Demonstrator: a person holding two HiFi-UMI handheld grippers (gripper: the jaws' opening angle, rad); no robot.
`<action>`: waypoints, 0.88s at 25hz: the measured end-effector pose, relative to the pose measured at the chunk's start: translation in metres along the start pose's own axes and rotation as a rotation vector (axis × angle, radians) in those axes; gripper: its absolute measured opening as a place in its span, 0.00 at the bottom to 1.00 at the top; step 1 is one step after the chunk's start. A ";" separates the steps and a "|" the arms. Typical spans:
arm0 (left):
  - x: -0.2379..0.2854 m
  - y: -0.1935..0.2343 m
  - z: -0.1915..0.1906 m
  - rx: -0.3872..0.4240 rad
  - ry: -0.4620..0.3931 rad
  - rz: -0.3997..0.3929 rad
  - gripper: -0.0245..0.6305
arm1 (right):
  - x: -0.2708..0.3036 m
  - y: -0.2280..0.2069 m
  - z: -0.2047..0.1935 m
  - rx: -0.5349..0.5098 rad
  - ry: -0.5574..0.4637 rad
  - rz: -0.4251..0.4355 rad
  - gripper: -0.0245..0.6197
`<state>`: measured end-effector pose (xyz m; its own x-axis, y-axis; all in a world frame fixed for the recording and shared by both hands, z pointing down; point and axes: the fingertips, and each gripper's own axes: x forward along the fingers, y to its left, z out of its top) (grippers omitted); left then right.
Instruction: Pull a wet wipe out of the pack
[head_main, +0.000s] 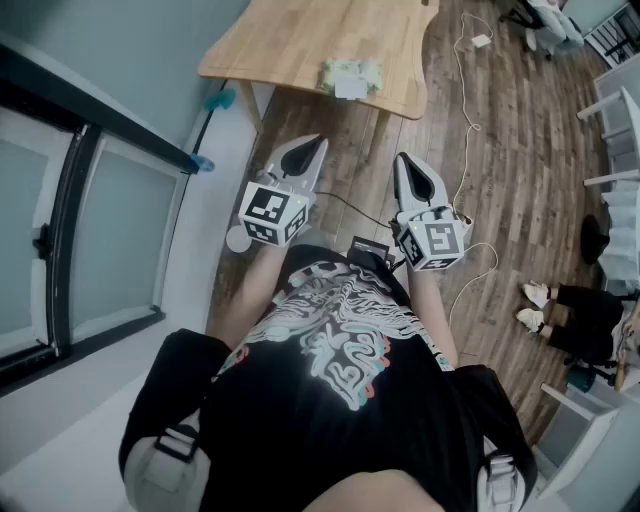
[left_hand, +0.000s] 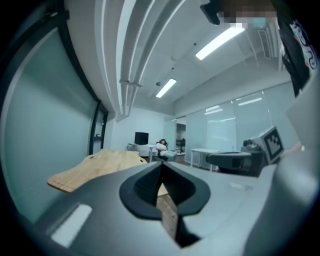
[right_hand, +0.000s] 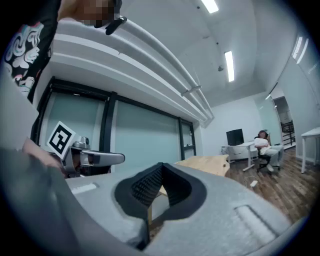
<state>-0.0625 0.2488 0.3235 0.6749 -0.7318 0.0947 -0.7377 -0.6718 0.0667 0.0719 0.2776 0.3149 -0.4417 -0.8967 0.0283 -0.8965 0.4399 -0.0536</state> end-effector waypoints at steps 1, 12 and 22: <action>0.000 0.000 -0.002 0.006 0.003 -0.005 0.02 | 0.000 -0.003 -0.003 0.003 0.012 -0.013 0.04; 0.000 0.001 -0.025 -0.036 0.079 -0.028 0.02 | -0.004 -0.003 -0.018 -0.003 0.046 -0.036 0.04; -0.005 0.006 -0.022 -0.003 0.083 0.030 0.02 | -0.009 -0.004 -0.016 0.033 0.022 -0.039 0.04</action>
<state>-0.0708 0.2507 0.3454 0.6494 -0.7391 0.1790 -0.7575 -0.6495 0.0661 0.0787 0.2846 0.3305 -0.4073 -0.9117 0.0533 -0.9116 0.4023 -0.0849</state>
